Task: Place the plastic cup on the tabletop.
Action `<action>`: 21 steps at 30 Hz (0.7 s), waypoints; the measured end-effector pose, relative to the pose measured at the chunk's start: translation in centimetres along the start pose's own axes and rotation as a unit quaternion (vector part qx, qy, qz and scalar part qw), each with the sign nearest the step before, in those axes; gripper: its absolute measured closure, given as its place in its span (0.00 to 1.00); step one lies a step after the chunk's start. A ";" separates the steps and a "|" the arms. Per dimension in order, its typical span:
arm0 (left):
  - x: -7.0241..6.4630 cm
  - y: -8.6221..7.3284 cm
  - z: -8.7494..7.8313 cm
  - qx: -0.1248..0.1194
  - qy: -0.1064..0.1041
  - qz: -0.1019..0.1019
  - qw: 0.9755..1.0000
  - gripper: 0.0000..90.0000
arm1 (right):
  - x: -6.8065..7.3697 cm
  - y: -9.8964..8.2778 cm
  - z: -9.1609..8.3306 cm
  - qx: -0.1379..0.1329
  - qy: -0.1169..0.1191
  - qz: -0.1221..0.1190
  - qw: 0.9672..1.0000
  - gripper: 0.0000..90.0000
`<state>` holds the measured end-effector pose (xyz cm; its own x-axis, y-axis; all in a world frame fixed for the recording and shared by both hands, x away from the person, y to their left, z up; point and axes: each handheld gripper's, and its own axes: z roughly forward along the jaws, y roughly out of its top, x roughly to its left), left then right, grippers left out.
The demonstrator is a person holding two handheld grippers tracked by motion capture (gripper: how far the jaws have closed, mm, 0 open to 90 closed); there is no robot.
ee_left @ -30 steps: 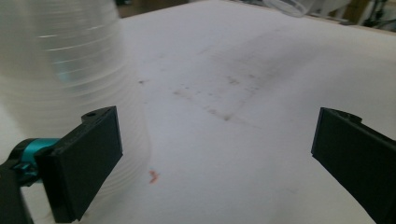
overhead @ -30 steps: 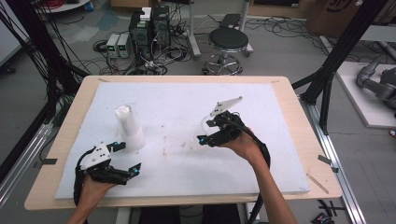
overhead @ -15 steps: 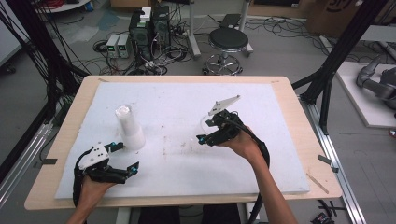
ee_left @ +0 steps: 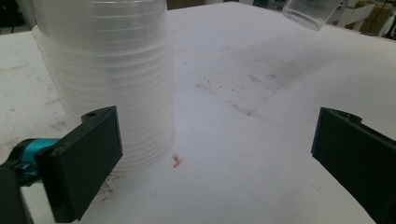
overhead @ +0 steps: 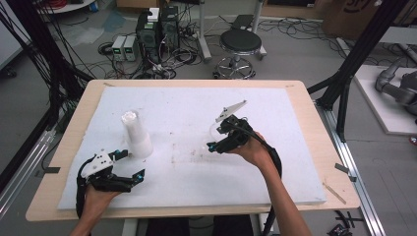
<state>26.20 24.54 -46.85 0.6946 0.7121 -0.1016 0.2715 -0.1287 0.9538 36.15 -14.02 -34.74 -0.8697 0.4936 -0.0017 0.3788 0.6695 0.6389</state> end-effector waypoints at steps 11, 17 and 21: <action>0.1 0.0 0.0 0.002 -0.001 -0.005 1.000 0.02 | 0.1 0.3 2.1 0.051 -0.026 -0.010 0.998 0.35; 0.0 0.0 0.0 0.002 -0.002 0.001 1.000 0.02 | 0.2 0.4 3.2 0.064 -0.031 -0.008 0.997 0.35; 0.1 0.0 0.1 0.002 -0.003 -0.005 1.000 0.02 | 0.3 0.0 4.1 0.069 -0.024 -0.004 0.997 0.35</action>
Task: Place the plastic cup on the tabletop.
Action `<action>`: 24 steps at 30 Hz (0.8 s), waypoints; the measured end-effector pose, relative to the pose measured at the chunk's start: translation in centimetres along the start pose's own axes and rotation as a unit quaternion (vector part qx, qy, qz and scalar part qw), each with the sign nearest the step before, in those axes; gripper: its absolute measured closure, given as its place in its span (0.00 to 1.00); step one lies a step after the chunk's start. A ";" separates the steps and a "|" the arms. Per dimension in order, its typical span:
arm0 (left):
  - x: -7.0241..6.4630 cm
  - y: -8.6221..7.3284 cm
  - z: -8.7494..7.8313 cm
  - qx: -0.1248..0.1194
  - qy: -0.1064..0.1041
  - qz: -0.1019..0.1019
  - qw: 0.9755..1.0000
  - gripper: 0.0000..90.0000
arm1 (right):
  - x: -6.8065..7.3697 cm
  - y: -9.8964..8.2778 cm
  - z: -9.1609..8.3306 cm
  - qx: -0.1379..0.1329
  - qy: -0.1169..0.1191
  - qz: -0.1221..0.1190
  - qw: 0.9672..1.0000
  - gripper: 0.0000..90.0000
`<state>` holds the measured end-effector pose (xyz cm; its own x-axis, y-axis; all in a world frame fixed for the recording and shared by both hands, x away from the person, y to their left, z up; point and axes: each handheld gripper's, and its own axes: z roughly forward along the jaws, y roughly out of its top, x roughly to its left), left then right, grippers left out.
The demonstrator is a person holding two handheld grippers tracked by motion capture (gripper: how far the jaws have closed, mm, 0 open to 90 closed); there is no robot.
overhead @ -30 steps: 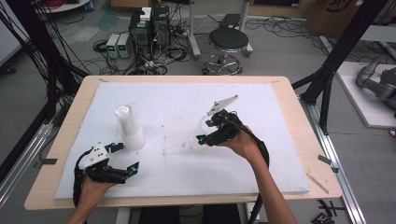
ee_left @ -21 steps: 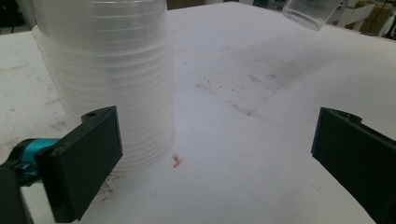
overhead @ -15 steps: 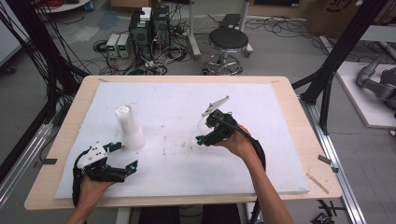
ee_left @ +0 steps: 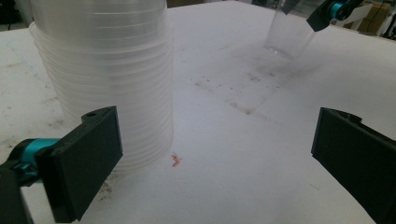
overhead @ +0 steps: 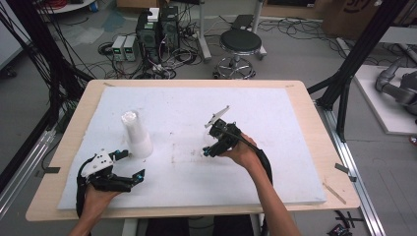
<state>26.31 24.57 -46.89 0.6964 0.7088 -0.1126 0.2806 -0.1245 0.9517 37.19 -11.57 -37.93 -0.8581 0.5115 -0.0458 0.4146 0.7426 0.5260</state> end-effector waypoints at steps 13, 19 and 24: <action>0.0 0.0 0.0 0.004 0.000 0.002 1.000 0.02 | 0.5 0.4 2.5 0.001 -0.017 -0.004 1.000 0.35; 0.0 0.0 0.0 0.004 -0.004 0.005 1.000 0.02 | 0.6 0.1 3.1 -0.019 -0.021 0.008 1.000 0.32; 0.0 0.0 0.0 0.003 -0.003 0.004 1.000 0.02 | 0.5 -0.5 3.8 -0.022 -0.034 0.020 0.999 0.16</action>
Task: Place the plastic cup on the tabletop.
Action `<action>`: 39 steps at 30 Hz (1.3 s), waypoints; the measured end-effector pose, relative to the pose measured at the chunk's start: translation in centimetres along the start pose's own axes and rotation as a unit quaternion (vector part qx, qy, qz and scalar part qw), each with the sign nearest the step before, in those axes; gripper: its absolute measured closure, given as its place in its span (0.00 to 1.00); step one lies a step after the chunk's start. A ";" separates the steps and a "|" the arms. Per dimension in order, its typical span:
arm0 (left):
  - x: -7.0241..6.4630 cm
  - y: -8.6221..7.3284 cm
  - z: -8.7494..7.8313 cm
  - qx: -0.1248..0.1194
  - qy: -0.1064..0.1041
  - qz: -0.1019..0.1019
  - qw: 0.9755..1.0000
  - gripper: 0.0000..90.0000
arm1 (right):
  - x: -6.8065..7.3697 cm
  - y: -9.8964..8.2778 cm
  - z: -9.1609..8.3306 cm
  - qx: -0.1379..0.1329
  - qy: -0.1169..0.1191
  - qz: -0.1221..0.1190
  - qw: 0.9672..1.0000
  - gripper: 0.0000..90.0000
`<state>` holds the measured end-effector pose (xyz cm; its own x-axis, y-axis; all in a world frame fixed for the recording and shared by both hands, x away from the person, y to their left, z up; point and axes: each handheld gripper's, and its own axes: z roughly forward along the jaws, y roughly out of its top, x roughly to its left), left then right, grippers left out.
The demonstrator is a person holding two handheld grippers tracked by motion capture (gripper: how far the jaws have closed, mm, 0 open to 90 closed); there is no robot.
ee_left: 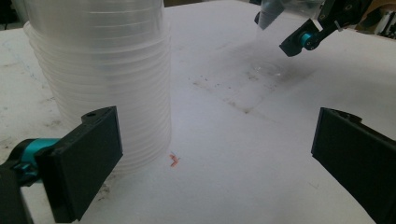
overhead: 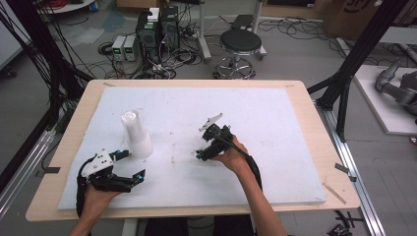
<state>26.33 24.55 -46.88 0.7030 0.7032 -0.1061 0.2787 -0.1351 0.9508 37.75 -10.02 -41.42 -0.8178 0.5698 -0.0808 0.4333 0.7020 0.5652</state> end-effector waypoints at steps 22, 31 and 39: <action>-0.1 -0.1 -0.2 -0.009 0.008 0.001 1.000 0.02 | 0.0 -7.5 -4.5 -0.157 -0.005 0.034 0.987 0.16; -0.2 -0.2 -0.3 -0.019 0.006 0.004 1.000 0.02 | 0.4 -12.1 -6.2 -0.204 -0.049 0.039 0.977 0.16; 0.0 -0.2 -0.4 -0.021 0.009 -0.003 1.000 0.02 | -0.7 -15.3 -5.7 -0.233 -0.077 0.101 0.964 0.16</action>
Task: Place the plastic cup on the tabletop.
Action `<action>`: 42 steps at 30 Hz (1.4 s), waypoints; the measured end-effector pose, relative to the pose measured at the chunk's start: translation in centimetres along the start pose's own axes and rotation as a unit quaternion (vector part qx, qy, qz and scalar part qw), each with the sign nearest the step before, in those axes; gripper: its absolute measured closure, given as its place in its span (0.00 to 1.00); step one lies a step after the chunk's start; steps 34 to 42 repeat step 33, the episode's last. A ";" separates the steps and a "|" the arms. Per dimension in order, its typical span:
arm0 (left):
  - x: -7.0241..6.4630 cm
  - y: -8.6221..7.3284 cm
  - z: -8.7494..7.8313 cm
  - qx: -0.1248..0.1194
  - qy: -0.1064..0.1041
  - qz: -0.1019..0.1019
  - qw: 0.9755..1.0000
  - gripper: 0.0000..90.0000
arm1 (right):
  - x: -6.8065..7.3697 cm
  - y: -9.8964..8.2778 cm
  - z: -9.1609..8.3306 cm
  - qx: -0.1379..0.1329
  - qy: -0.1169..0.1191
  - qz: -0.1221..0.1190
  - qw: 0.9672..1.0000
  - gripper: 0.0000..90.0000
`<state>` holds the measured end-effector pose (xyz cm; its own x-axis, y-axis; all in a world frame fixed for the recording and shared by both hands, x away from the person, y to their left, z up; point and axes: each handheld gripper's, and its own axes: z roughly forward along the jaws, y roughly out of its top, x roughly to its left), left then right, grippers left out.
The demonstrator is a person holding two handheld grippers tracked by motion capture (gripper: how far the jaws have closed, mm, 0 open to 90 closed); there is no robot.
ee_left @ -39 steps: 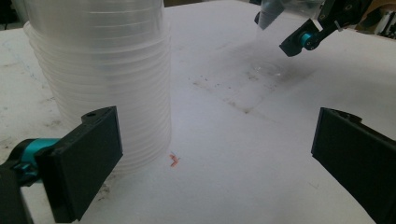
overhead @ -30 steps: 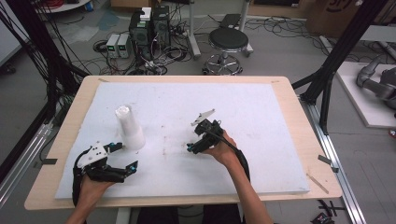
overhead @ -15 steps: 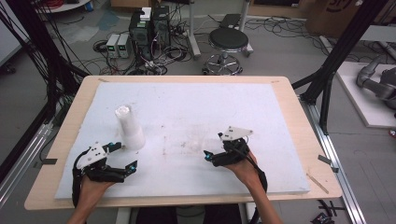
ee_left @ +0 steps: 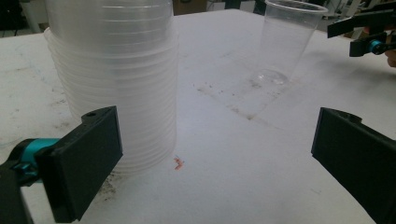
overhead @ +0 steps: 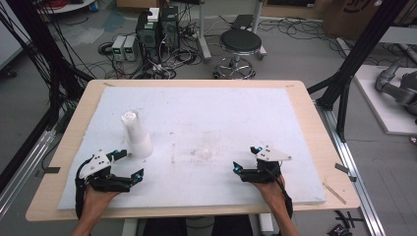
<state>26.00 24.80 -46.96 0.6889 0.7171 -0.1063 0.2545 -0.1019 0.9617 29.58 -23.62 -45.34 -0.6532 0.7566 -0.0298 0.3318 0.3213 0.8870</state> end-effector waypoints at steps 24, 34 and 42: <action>0.1 0.0 0.1 0.006 0.001 -0.005 1.000 0.02 | -0.2 -0.3 -0.3 -0.012 0.012 0.000 1.000 0.16; 0.2 0.0 0.1 0.008 0.000 -0.015 1.000 0.02 | -0.4 -0.3 -0.4 -0.018 0.015 0.009 1.000 0.16; 0.2 0.0 0.1 0.008 0.000 -0.015 1.000 0.02 | -0.4 -0.3 -0.4 -0.018 0.015 0.009 1.000 0.16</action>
